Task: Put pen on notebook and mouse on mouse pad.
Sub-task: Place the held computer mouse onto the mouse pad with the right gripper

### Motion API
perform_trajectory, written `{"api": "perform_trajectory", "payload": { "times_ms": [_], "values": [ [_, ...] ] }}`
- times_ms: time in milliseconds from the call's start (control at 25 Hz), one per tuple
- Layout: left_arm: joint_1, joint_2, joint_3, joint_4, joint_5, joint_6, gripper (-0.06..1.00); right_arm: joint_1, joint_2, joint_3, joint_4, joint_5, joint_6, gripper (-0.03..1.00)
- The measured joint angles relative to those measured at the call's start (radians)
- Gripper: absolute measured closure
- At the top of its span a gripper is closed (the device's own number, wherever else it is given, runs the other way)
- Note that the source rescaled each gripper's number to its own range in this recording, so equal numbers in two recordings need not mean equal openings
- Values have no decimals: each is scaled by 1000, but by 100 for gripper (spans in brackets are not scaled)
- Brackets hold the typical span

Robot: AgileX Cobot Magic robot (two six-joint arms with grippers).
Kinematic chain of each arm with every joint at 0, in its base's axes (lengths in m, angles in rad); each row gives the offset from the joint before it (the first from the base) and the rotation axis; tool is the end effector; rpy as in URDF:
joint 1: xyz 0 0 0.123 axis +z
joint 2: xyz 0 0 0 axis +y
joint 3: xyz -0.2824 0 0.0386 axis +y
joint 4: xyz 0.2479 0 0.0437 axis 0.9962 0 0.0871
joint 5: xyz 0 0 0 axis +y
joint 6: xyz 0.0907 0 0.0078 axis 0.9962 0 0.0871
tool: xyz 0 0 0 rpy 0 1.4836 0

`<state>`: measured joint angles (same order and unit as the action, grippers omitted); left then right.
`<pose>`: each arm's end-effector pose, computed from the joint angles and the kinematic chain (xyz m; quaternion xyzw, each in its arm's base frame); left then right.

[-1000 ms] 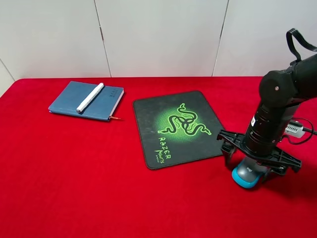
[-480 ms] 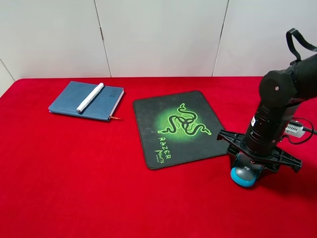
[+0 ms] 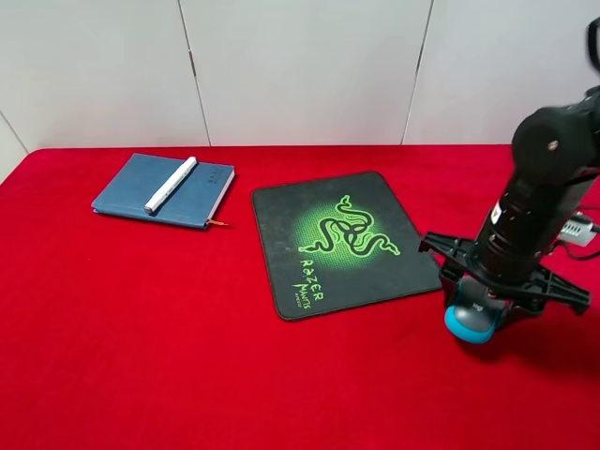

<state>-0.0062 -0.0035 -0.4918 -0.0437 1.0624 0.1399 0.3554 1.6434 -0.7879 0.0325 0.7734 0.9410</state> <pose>-0.0046 -0.0034 0.2748 0.0632 0.8524 0.0129 0.5190 0.2403 0.0914 0.1524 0.2995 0.9539 0.0180 0.0046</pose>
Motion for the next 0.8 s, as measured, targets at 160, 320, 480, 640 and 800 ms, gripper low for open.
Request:
{"api": "perform_trajectory", "payload": {
  "times_ms": [160,320,480,640,800],
  "values": [
    [0,0,0,0,0,0,-6,0,-47,0,3,18,-81,97],
    [0,0,0,0,0,0,-6,0,-61,-9,40,71,-190,97],
    [0,0,0,0,0,0,-6,0,-62,-70,69,152,-311,97],
    [0,0,0,0,0,0,-6,0,-62,-143,80,212,-422,97],
    [0,0,0,0,0,0,-6,0,-43,-221,94,265,-512,97]
  ]
}}
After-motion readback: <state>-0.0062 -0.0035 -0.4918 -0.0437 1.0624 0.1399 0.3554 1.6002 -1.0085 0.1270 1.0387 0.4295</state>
